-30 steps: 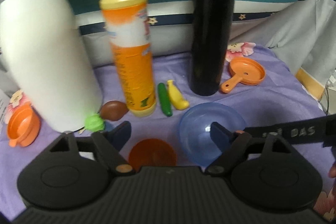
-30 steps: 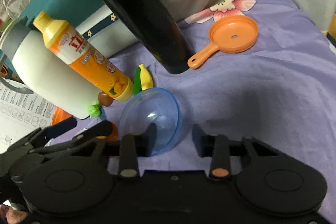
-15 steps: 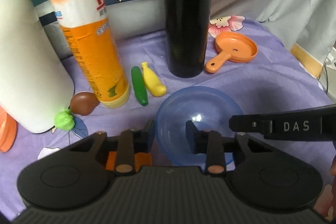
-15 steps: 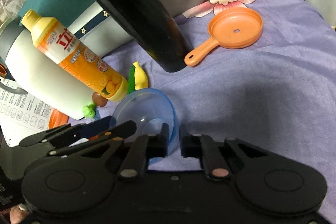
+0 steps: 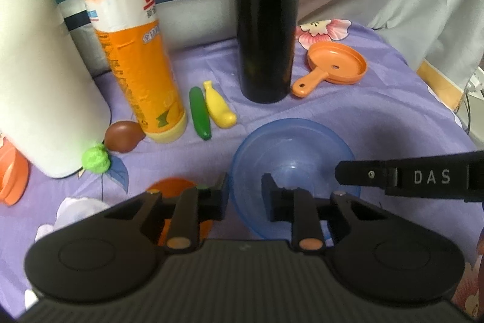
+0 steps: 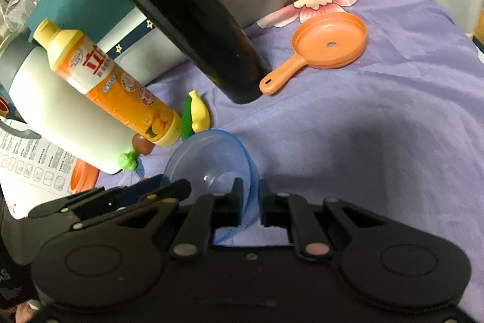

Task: Organize plates and bowls
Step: 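Reach the right gripper to the blue plastic bowl rim and grasp it, then carry the blue bowl with the right gripper onto the yellow saucer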

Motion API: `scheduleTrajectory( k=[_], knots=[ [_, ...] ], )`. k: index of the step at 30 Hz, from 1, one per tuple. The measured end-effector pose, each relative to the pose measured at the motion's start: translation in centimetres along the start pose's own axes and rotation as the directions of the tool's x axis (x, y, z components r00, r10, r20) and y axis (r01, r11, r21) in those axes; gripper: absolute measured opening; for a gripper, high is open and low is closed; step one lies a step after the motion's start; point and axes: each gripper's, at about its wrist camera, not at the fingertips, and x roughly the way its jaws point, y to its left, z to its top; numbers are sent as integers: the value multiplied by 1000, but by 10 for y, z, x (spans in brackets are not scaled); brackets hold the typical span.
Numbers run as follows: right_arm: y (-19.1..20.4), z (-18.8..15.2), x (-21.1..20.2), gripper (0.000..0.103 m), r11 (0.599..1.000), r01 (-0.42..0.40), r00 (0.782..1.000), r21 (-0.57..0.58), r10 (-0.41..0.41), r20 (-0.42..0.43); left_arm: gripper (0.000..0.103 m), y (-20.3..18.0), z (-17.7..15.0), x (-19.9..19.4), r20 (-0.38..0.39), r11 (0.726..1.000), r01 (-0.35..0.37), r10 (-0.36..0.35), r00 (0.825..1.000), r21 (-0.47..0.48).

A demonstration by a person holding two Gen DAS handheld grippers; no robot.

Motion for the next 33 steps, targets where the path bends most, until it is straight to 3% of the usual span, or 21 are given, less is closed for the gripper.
scheduleTrajectory(
  k=[11,33],
  knots=[
    [14,-37,-40,11,999,10,1000,-37,-10,-12,22,-2,-36,-47,-23,1000,4,-4,1000,-13],
    [58,-149,-139,11,985,6,999,-170,-13,-42,22,-8,-148,-161,-71,999,21,-23,997,-27]
  ],
)
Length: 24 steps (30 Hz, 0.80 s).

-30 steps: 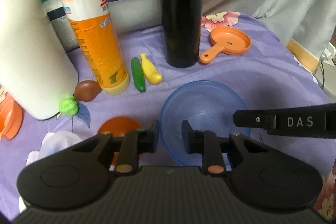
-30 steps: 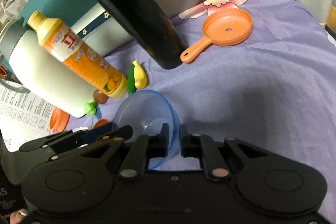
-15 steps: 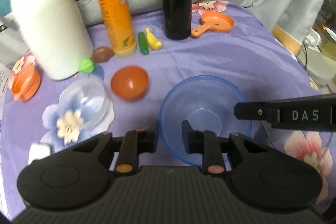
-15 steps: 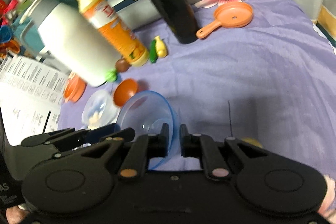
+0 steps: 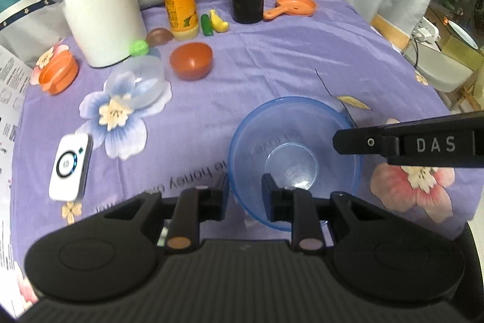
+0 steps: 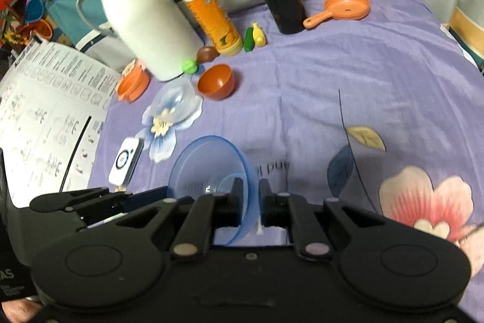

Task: Organize plates and bowls
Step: 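Carry the blue bowl with the right gripper onto the yellow saucer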

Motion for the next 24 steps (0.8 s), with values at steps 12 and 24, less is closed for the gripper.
scheduleTrajectory(
  k=[12,24],
  knots=[
    [-2,-46,-10,11,1000,9,999,7,-9,-52,22,-7,-36,-6,-28,1000,5,-5,1000,-11],
    [-6,-59,4,12,1000,2,995,14,0,-102,22,-7,-46,6,-71,1000,2,-4,997,-21]
  ],
)
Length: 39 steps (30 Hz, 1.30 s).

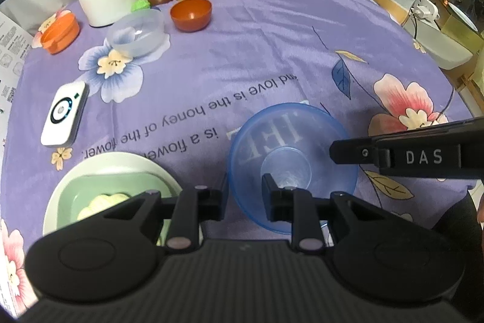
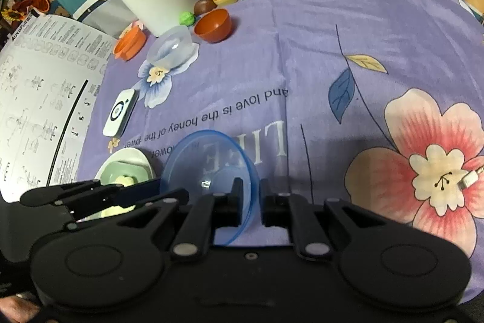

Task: Organize plates and bowls
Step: 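Carry the blue bowl with the right gripper onto the yellow saucer, then open the right gripper and withdraw it from the blue bowl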

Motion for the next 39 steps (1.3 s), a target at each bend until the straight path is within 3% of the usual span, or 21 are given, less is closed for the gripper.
scheduleTrajectory(
  k=[12,15,17,20,22,25,27,31,39],
  knots=[
    [-7,0,9,16,1000,-11,1000,26,12,-13,28,-4,-2,10,-10,1000,-4,4,1000,15],
    [-5,0,9,29,1000,-20,1000,19,20,-9,43,-5,-3,9,0,1000,-9,9,1000,17],
    [-2,0,7,30,1000,-9,1000,2,9,2,50,-5,-3,5,20,1000,-14,14,1000,21],
    [-1,1,5,50,1000,-9,1000,-5,9,14,55,-4,-2,1,38,1000,-17,16,999,27],
    [2,1,2,69,1000,0,1000,-16,1,31,63,-3,-2,-2,47,999,-21,20,999,25],
    [6,2,-3,84,999,9,999,-38,-7,48,84,-2,-3,-6,66,999,-35,34,997,23],
    [9,3,-6,93,999,5,999,-45,-2,52,103,0,-4,-10,80,999,-42,41,996,18],
    [14,5,-15,103,998,8,997,-67,-3,75,103,5,-5,-22,115,999,-47,46,992,6],
    [25,13,-34,103,995,30,992,-100,-16,129,103,22,-1,-49,198,998,-16,27,980,-57]
  ],
)
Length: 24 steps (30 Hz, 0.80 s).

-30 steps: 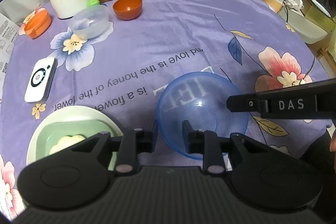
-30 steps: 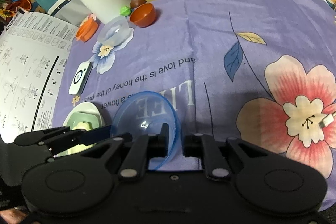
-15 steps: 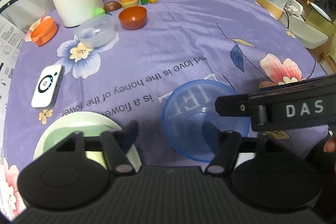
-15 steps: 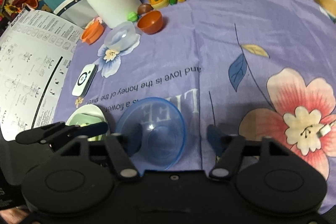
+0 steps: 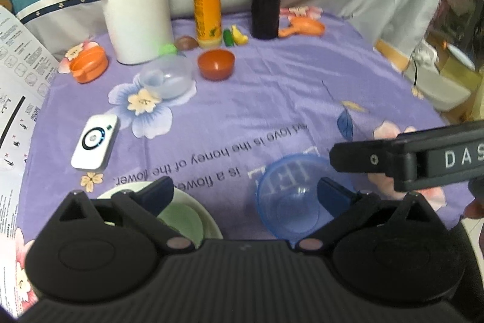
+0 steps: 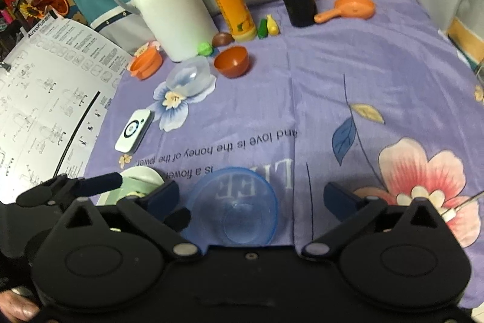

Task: Organize plates and bowls
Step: 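Open the right gripper and withdraw it from the blue bowl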

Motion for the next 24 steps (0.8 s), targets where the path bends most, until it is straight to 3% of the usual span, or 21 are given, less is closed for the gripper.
scheduleTrajectory(
  k=[8,24],
  knots=[
    [13,11,-12,103,999,9,999,-50,-7,34,103,13,10,-15,50,999,18,-16,999,-49],
    [27,34,4,103,996,24,999,-84,-22,25,103,49,17,-1,55,994,-8,14,998,-113]
  ],
)
